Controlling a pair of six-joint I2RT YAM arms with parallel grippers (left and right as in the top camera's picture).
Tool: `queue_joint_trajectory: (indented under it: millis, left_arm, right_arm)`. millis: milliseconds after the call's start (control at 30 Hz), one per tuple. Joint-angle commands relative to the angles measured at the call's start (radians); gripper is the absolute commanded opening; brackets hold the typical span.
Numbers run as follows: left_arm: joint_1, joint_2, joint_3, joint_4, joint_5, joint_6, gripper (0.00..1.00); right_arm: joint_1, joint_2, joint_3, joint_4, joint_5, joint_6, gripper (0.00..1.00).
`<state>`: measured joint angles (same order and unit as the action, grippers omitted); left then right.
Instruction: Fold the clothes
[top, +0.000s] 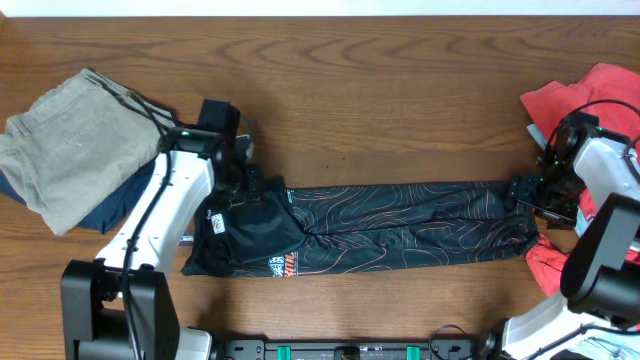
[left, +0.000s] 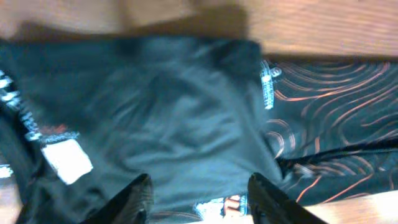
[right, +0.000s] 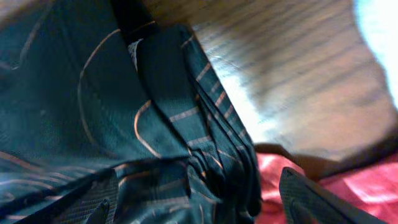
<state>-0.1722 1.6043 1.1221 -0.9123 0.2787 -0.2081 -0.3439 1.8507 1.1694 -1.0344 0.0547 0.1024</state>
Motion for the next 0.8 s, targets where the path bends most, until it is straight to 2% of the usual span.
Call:
queue_joint_trajectory:
  millis: [0, 300, 600, 667, 700, 733, 767]
  left_arm:
    - [-0.024, 0.035, -0.006, 0.026, 0.027, 0.004, 0.53]
    - [-0.056, 0.122, -0.006, 0.153, 0.024, 0.004, 0.54]
    - [-0.056, 0.223, -0.006, 0.183, 0.024, -0.027, 0.53]
    - [-0.056, 0.238, -0.006, 0.185, 0.025, -0.027, 0.4]
    - [-0.056, 0.243, -0.006, 0.181, 0.026, -0.027, 0.3]
    - [-0.056, 0.244, -0.006, 0.177, 0.028, -0.027, 0.15]
    - [-0.056, 0.243, -0.005, 0.17, 0.029, -0.034, 0.06]
  right_arm:
    - [-0.005, 0.019, 0.0, 0.006, -0.03, -0.014, 0.82]
    - [-0.005, 0.02, 0.0, 0.024, -0.03, -0.014, 0.82]
    - [-0.005, 0.02, 0.0, 0.023, -0.03, -0.014, 0.82]
    - [-0.005, 0.02, 0.0, 0.021, -0.03, -0.014, 0.82]
    - [-0.005, 0.02, 0.0, 0.021, -0.03, -0.014, 0.81]
    - [-0.005, 0.02, 0.0, 0.021, -0.03, -0.014, 0.82]
    - [-0.005, 0.02, 0.0, 0.021, -0.03, -0.014, 0.82]
